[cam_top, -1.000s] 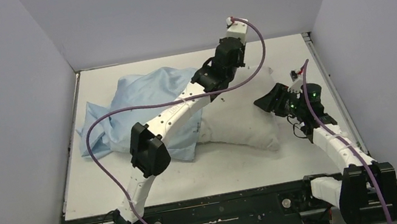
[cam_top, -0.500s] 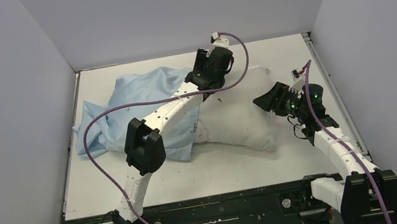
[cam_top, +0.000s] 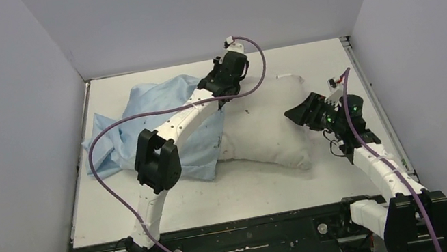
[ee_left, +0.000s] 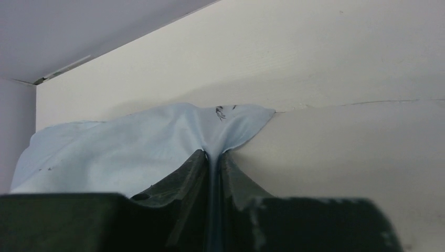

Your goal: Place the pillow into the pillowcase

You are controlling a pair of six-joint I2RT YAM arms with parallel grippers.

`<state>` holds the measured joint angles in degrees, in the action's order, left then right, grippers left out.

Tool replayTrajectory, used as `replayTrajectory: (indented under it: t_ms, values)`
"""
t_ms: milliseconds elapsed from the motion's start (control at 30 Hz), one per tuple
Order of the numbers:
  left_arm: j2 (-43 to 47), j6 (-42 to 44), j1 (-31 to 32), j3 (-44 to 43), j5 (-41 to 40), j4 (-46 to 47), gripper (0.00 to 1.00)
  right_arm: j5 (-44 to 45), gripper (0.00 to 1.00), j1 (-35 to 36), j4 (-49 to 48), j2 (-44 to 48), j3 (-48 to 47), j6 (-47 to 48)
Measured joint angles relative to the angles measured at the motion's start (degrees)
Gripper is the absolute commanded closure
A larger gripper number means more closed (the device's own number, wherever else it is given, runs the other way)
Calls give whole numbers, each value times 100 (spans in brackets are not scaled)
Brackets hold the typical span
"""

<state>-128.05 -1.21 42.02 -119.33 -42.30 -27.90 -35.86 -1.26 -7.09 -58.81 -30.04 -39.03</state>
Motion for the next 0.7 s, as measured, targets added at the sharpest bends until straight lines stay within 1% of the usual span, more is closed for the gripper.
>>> replayTrajectory:
  t_ms: [33, 200, 333, 433, 533, 700]
  values:
    - [0, 59, -11, 7, 81, 20, 100, 9, 35, 20, -26, -2, 13, -28]
    - [0, 240, 42, -4, 544, 122, 100, 109, 38, 356, -299, -133, 105, -229]
    - [0, 197, 306, -186, 909, 232, 100, 361, 43, 702, -645, -369, 129, -503]
    - [85, -59, 557, -149, 1233, 577, 100, 669, 43, 938, -1049, -527, 273, -809]
    - [328, -435, 708, 334, 1626, 1106, 100, 960, 43, 1139, -1274, -673, 363, -1003]
    - [363, -935, 612, 599, 2186, 1541, 100, 1276, 43, 1429, -1512, -863, 369, -1169]
